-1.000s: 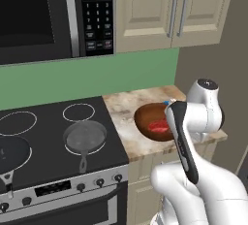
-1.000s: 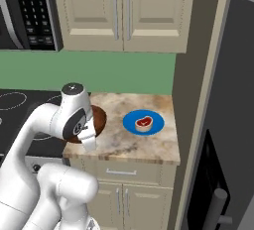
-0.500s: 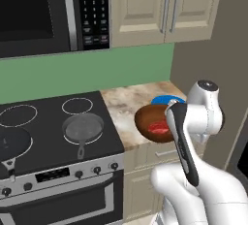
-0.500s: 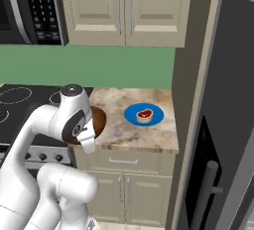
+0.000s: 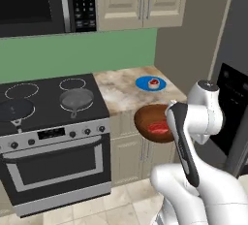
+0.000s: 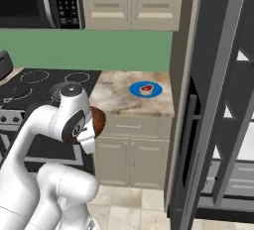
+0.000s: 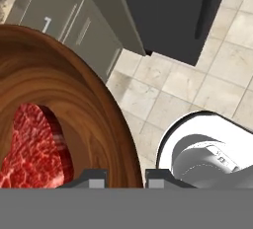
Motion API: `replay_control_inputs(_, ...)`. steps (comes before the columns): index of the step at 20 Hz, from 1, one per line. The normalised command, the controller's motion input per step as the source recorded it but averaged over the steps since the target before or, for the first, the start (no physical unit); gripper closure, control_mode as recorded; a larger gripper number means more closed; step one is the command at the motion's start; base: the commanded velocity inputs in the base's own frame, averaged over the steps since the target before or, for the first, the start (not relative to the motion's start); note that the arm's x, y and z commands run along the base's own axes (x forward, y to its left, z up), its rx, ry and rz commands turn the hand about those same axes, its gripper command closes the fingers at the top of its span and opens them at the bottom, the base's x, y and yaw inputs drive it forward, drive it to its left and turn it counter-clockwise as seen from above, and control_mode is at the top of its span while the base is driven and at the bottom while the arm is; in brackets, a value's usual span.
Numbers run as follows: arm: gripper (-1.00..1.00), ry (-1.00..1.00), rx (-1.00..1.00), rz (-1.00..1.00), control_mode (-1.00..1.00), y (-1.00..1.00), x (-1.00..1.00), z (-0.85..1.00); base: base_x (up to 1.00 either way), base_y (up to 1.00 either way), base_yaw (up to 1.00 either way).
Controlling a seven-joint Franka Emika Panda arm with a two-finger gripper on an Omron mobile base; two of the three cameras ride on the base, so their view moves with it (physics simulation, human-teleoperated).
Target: Place one of the steaks on the plate and the other in the bowl. Then place the bowl in the fridge.
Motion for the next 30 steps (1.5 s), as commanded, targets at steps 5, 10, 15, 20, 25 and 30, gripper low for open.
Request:
replay_control_inputs(5, 1.00, 0.00, 0.00, 0.00, 1.00, 0.00, 0.00, 0.00, -0.83, 0.00, 0.00)
replay_control_inputs(10, 1.00, 0.00, 0.00, 0.00, 1.00, 0.00, 0.00, 0.00, -0.55, 0.00, 0.00)
replay_control_inputs(15, 1.00, 0.00, 0.00, 0.00, 1.00, 0.00, 0.00, 0.00, -0.53, -0.17, 0.00)
replay_control_inputs(20, 1.00, 0.00, 0.00, 0.00, 1.00, 0.00, 0.00, 0.00, -0.49, -0.48, 0.00)
replay_control_inputs(25, 1.00, 0.00, 0.00, 0.00, 1.00, 0.00, 0.00, 0.00, -0.08, 0.26, -0.33)
replay_control_inputs(30, 1.00, 0.00, 0.00, 0.00, 1.00, 0.00, 0.00, 0.00, 0.21, 0.88, -0.49)
